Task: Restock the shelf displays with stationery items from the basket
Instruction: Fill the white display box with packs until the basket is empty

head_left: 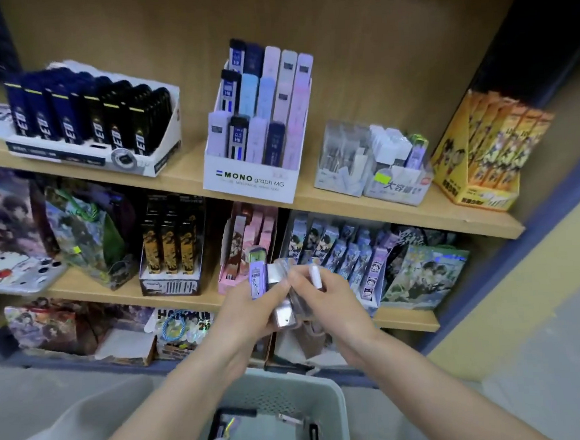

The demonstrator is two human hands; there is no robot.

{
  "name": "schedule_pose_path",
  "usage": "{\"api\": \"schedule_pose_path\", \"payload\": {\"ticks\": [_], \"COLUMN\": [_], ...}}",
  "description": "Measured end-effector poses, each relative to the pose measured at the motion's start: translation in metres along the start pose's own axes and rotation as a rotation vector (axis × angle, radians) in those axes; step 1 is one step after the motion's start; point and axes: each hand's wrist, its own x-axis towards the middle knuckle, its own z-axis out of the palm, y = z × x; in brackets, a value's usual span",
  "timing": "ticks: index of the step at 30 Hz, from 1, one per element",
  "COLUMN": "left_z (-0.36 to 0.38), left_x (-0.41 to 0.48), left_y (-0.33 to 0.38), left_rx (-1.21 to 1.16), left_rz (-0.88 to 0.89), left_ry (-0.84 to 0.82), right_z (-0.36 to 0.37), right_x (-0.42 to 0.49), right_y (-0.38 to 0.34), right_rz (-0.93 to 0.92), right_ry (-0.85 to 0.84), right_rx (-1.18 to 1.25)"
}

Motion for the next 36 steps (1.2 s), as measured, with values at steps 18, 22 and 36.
{"api": "schedule_pose_path", "payload": {"ticks": [18,22,36], "left_z": [-0.001,0.005,0.016], "left_x": [0.025,0.031,0.035], "left_y": [0.028,0.026,0.018], "left_rx": [0.083,0.081,0.178], "left_rz": [0.002,0.0,-0.008], "left_ry": [-0.003,0.012,-0.024], "right_z": [-0.072,-0.121,-0.177], "right_x": [0.026,0.049,0.097], "right_y": [-0.074,-0.09,-0.099], "right_rz": [-0.108,-0.195,-0.403], "right_ry": [0.288,0.47,0.59], "right_rx": [-0.139,-0.306,-0.605]}}
